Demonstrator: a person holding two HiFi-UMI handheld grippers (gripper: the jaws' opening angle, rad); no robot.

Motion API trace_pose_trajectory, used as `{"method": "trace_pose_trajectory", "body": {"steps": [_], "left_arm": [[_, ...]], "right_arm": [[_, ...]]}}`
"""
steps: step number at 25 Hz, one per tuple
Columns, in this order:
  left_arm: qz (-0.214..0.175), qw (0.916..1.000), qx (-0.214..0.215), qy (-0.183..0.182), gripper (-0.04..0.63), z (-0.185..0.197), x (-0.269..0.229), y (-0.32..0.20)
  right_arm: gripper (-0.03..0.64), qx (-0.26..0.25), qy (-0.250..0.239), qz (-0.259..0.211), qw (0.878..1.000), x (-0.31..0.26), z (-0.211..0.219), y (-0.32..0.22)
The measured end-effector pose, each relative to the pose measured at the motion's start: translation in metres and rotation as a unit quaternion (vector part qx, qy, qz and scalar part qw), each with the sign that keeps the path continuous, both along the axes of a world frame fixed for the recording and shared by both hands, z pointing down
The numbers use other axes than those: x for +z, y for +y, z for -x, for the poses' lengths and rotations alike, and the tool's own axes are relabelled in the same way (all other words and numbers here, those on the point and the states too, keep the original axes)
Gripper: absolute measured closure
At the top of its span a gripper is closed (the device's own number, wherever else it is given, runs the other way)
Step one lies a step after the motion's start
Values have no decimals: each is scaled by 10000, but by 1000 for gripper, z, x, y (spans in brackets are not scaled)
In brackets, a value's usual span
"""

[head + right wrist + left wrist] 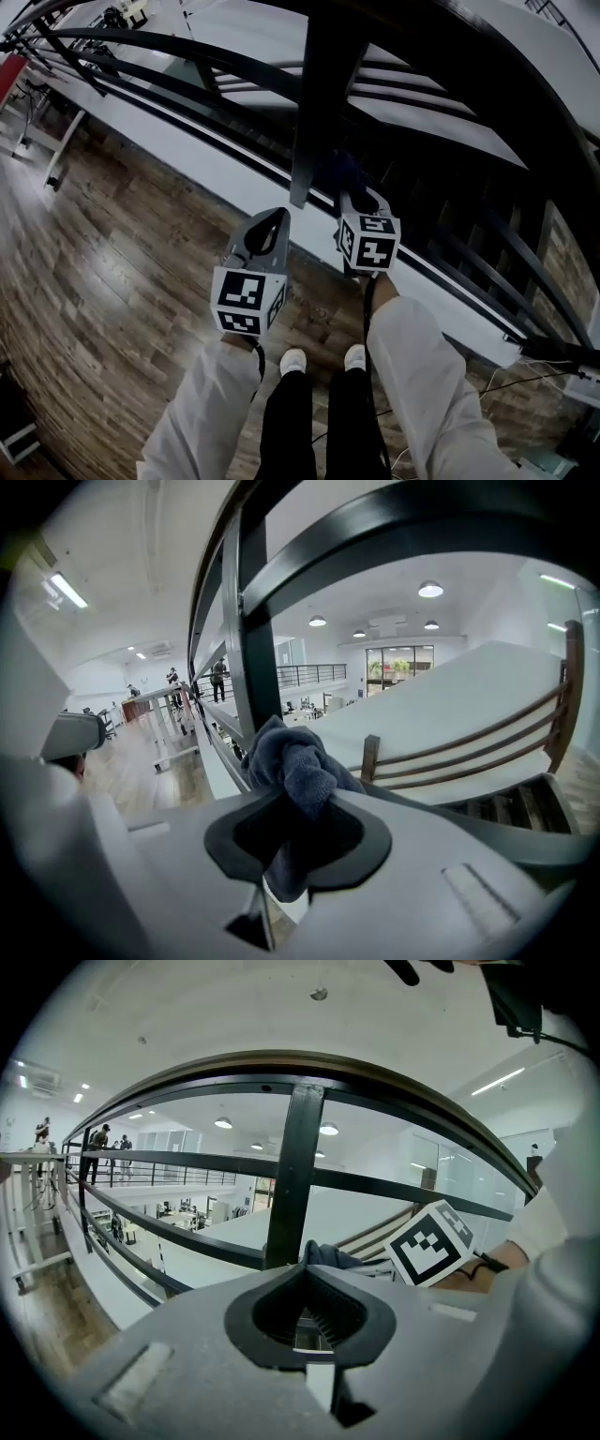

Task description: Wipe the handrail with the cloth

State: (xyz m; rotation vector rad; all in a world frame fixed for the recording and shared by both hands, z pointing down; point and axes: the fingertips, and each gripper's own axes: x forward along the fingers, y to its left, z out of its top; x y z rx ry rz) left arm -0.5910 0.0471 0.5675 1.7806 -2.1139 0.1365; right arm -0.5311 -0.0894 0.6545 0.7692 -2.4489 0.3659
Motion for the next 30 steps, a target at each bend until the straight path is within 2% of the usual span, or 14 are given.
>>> {"method": "trace_pose_trajectory", "body": {"steps": [4, 12, 18, 30], "left_arm": [[37, 10000, -22, -67, 597, 2, -2, 1], [59, 9993, -139, -332, 597, 11, -29, 12], [130, 9994, 138, -286, 597, -34, -26, -3], [109, 9964, 802, -258, 597, -132, -44, -43]], "right_arm": [[557, 189, -336, 131, 9992, -11, 7, -14], [555, 367, -501, 257, 9977, -20, -11, -21], [555, 612, -514, 269, 9964, -22, -59, -28], [555, 1101, -380, 189, 9930, -32, -187, -43]]}}
